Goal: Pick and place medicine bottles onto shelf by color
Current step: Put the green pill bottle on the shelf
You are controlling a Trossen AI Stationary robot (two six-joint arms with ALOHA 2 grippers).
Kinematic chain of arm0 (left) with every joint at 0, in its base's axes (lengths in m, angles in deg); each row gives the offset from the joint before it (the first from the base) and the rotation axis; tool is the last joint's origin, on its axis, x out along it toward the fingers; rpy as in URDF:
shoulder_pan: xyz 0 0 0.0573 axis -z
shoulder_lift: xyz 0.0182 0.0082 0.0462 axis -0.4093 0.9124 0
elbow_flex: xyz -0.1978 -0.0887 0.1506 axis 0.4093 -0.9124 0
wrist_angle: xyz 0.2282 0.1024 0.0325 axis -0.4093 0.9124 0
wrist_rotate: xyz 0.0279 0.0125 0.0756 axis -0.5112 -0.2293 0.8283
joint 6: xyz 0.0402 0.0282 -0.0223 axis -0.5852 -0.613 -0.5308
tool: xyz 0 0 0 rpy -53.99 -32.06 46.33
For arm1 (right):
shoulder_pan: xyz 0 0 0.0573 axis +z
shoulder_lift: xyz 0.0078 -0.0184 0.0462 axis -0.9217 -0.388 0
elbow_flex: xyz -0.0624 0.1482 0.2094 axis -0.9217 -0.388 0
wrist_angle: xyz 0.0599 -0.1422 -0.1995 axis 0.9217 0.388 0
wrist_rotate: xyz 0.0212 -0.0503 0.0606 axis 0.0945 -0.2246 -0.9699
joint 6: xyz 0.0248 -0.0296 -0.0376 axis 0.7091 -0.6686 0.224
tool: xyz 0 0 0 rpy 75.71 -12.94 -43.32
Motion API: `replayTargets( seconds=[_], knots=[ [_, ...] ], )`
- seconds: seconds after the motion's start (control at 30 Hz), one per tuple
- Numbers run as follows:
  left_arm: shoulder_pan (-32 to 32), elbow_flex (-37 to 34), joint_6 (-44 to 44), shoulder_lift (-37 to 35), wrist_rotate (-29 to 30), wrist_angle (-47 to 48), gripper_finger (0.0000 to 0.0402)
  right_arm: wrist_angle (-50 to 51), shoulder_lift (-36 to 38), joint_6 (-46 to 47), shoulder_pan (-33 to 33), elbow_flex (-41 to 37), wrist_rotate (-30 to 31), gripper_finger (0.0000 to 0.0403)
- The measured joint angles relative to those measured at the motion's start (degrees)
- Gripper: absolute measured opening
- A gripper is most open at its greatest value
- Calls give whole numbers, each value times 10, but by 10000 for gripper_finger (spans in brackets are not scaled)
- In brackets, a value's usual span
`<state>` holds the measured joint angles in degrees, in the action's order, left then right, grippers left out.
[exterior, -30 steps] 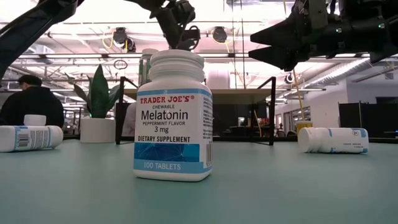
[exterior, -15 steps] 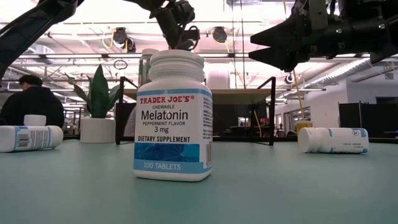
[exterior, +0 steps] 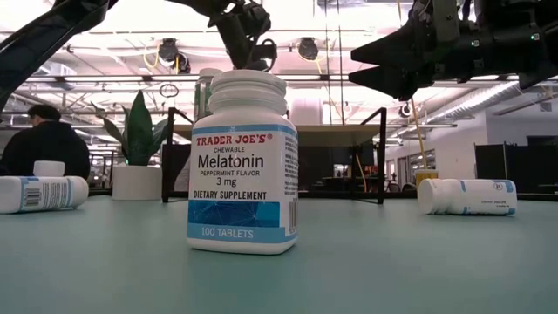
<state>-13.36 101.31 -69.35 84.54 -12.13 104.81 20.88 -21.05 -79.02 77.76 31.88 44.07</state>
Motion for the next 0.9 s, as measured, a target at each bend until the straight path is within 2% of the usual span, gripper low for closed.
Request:
replayTargets(
  seconds=[0.33, 0.6, 0.73, 0.9],
  knots=[
    [1, -2, 3, -12, 2, 16, 13, 1, 0, 0, 0, 0, 0, 325],
    [2, -2, 5, -18, 2, 25, 34, 2, 0, 0, 0, 0, 0, 325],
    [14, -2, 7, -19, 2, 15, 57, 2, 0, 0, 0, 0, 0, 325],
    [37, -1, 7, -40, 4, -16, 113, 3, 0, 0, 0, 0, 0, 325]
  ],
)
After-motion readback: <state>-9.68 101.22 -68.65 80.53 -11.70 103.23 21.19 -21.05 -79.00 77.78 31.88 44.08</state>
